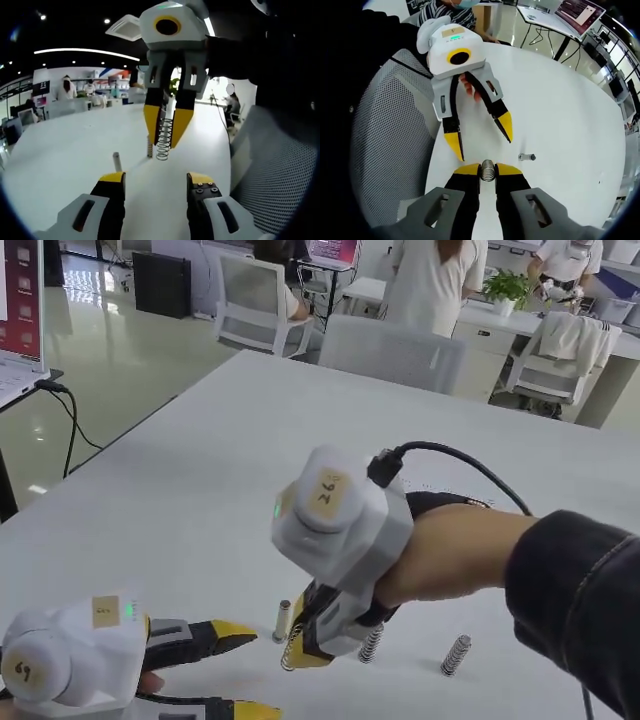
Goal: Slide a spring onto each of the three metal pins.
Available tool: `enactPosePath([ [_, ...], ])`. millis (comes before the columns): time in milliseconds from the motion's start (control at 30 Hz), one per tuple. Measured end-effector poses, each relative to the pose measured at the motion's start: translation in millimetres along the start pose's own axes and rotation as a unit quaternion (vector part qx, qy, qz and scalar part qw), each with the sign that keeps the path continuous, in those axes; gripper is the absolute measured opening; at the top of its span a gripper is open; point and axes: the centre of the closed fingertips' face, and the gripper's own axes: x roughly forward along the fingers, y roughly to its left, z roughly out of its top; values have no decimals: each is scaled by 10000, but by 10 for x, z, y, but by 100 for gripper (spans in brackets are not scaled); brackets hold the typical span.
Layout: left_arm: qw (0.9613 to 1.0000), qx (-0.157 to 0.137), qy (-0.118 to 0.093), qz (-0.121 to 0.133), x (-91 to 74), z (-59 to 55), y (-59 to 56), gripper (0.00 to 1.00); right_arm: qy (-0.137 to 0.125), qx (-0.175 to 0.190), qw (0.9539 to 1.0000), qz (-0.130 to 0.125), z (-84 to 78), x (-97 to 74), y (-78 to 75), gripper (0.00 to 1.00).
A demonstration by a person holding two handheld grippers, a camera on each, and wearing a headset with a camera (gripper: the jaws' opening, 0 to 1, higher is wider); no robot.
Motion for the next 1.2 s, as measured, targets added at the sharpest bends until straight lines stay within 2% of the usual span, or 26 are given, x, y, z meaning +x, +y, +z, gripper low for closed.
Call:
enactPosePath([
  [333, 9999, -40, 30, 161, -34, -45, 61, 55, 27, 33, 10000, -63, -31, -44, -57, 9],
  [733, 9995, -64, 63, 297, -70, -92, 118, 65, 52, 37, 9997, -249, -31, -128, -232, 9],
  [1200, 9994, -115, 61, 336, -98, -131, 120, 66, 142, -41, 9983, -568, 31, -124, -559, 8],
])
